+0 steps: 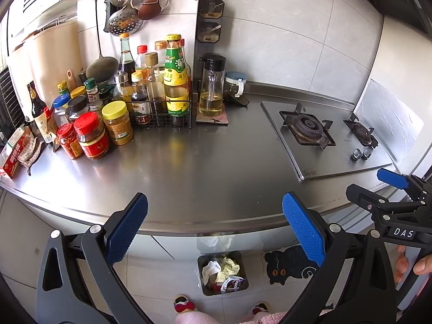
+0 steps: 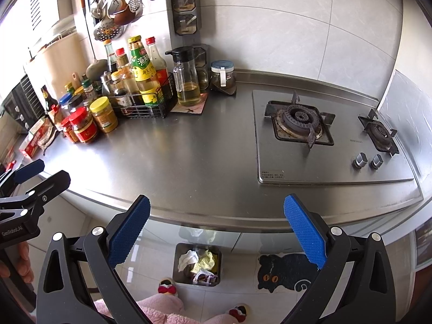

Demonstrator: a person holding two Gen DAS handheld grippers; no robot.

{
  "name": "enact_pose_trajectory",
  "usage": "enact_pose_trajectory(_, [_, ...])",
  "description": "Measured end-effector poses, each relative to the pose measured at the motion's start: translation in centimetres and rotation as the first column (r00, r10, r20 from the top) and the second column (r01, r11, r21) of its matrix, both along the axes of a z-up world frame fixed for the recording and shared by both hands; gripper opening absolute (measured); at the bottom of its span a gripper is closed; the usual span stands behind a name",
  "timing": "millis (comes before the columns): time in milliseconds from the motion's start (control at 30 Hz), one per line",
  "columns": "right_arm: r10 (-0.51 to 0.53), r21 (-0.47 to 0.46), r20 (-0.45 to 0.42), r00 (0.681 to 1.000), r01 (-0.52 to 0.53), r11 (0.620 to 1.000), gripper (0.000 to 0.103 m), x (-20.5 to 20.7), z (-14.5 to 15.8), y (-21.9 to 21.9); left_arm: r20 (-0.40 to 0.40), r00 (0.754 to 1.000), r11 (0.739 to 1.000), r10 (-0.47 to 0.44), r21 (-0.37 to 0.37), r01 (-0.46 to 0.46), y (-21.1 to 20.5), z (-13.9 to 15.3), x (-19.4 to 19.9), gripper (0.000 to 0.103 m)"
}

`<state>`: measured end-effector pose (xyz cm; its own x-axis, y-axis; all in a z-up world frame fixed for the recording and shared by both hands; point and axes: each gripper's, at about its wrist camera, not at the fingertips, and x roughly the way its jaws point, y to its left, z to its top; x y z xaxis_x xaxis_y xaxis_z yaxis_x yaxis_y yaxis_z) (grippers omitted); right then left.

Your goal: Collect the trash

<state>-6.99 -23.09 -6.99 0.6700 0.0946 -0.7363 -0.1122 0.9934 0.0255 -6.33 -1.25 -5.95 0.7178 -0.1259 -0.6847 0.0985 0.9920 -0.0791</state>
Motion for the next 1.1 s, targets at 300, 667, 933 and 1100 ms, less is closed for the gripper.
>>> enact_pose_trajectory(300, [-0.002,0.001,-0.001,1.0,0.002,1.0,0.1,0.01,0.03,0.06,0.0,1.0,1.0,0.0,0.0,0.0,-0.05,-0.01,0.01,0.095])
enact_pose_trajectory(667, [0.002,0.003,-0.004,1.0,-0.002,1.0,0.1,0.37,0.01,0.1,0.002,1.0,1.0,0.0,0.002,0.0,0.04,-0.03,0.19,0.095])
enact_pose_trajectory(933, [0.001,0.004,-0.004,1.0,-0.001,1.0,0.1,0.38,0.02,0.09,0.002,1.0,1.0,0.0,0.002,0.0,0.02,-0.03,0.23,0.095])
enact_pose_trajectory(1100, [0.003,0.003,-0.005,1.0,-0.003,1.0,0.1,0.51,0.02,0.01,0.001,1.0,1.0,0.002,0.002,-0.002,-0.04,-0.04,0.34,0.095])
